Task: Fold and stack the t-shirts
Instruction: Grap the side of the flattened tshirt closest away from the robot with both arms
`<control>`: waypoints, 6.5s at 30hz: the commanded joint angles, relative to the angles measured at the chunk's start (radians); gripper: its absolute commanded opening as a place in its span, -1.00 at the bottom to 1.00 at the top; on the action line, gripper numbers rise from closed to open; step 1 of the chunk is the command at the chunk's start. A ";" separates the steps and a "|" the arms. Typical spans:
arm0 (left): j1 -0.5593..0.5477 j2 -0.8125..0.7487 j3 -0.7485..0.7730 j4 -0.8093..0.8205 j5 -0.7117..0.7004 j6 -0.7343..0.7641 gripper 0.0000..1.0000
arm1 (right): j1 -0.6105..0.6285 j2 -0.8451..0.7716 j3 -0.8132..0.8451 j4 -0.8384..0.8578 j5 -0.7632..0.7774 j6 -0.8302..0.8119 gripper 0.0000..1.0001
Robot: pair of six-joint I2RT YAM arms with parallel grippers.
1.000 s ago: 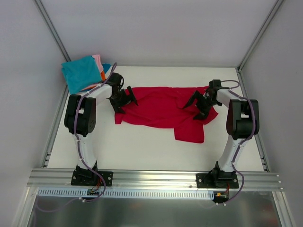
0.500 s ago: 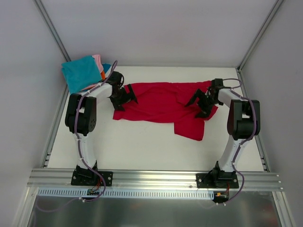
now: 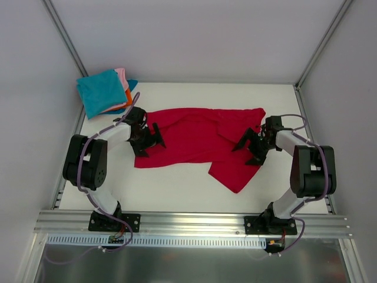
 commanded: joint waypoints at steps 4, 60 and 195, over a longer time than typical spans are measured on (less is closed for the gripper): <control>0.010 -0.135 0.014 -0.076 -0.030 0.066 0.97 | -0.005 -0.114 0.036 -0.102 0.081 -0.077 0.99; 0.010 -0.934 -0.320 -0.130 0.134 0.135 0.97 | 0.210 -0.551 -0.568 0.114 0.127 0.116 -0.05; 0.036 -0.444 -0.451 -0.053 -0.345 0.023 -0.04 | 0.219 -0.676 -0.511 -0.047 0.189 0.054 -0.99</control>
